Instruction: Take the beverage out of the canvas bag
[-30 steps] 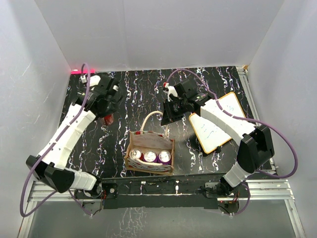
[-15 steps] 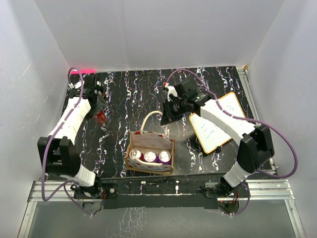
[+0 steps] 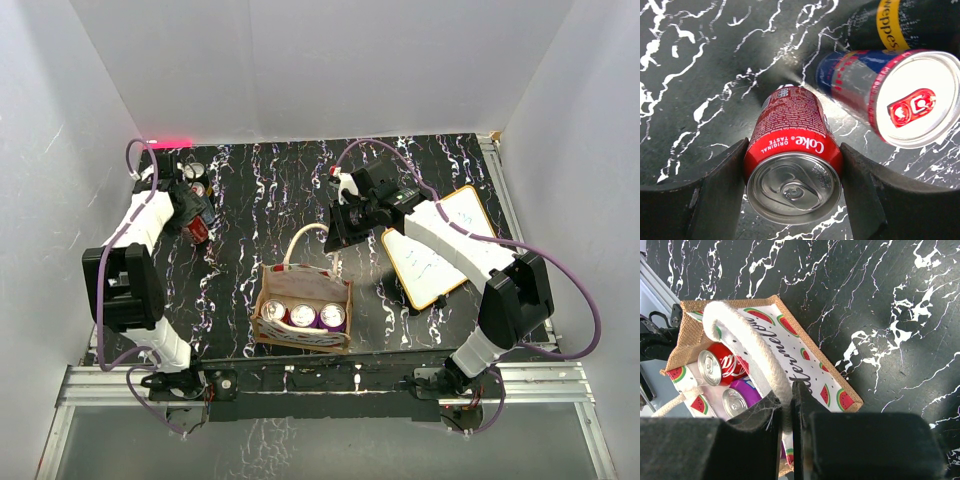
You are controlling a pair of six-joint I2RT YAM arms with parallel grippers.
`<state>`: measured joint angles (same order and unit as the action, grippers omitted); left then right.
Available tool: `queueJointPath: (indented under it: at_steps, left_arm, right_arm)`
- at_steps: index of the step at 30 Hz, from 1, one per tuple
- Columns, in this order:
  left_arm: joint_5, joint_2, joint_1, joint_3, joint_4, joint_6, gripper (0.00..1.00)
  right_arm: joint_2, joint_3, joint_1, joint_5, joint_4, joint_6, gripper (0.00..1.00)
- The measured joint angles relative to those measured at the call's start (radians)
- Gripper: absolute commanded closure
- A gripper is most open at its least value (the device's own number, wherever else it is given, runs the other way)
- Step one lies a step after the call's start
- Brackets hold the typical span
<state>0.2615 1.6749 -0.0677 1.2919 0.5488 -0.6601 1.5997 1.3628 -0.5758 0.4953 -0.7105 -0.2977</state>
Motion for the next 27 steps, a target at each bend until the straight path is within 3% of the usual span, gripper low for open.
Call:
queueJointPath:
  at_steps: [3, 8, 10, 13, 17, 22, 27]
  left_arm:
    - [-0.027, 0.018, 0.001, 0.0, -0.026, 0.01, 1.0]
    - [-0.055, 0.047, 0.004, 0.0, -0.048, 0.026, 0.83]
    - [-0.057, 0.05, 0.004, 0.0, -0.055, 0.033, 0.69]
    - [-0.061, 0.05, 0.004, 0.0, -0.056, 0.039, 0.38]
    - [-0.064, 0.052, 0.004, 0.003, -0.056, 0.05, 0.15]
    - [-0.083, 0.05, 0.005, 0.006, -0.051, 0.051, 0.03]
    - [-0.106, 0.01, 0.004, 0.015, 0.002, 0.042, 0.03]
  right_arm:
    - [0.0, 0.0, 0.0, 0.0, 0.0, 0.0, 0.88]
    - [0.0, 0.0, 0.001, 0.0, 0.0, 0.0, 0.88]
    - [0.0, 0.0, 0.002, 0.001, 0.0, 0.0, 0.88]
    - [0.002, 0.0, 0.002, 0.003, 0.0, 0.0, 0.88]
    - [0.006, 0.0, 0.002, 0.005, 0.0, 0.0, 0.88]
    - [0.006, 0.0, 0.002, 0.009, 0.0, 0.0, 0.88]
    - [0.006, 0.002, 0.002, 0.004, -0.001, 0.001, 0.88]
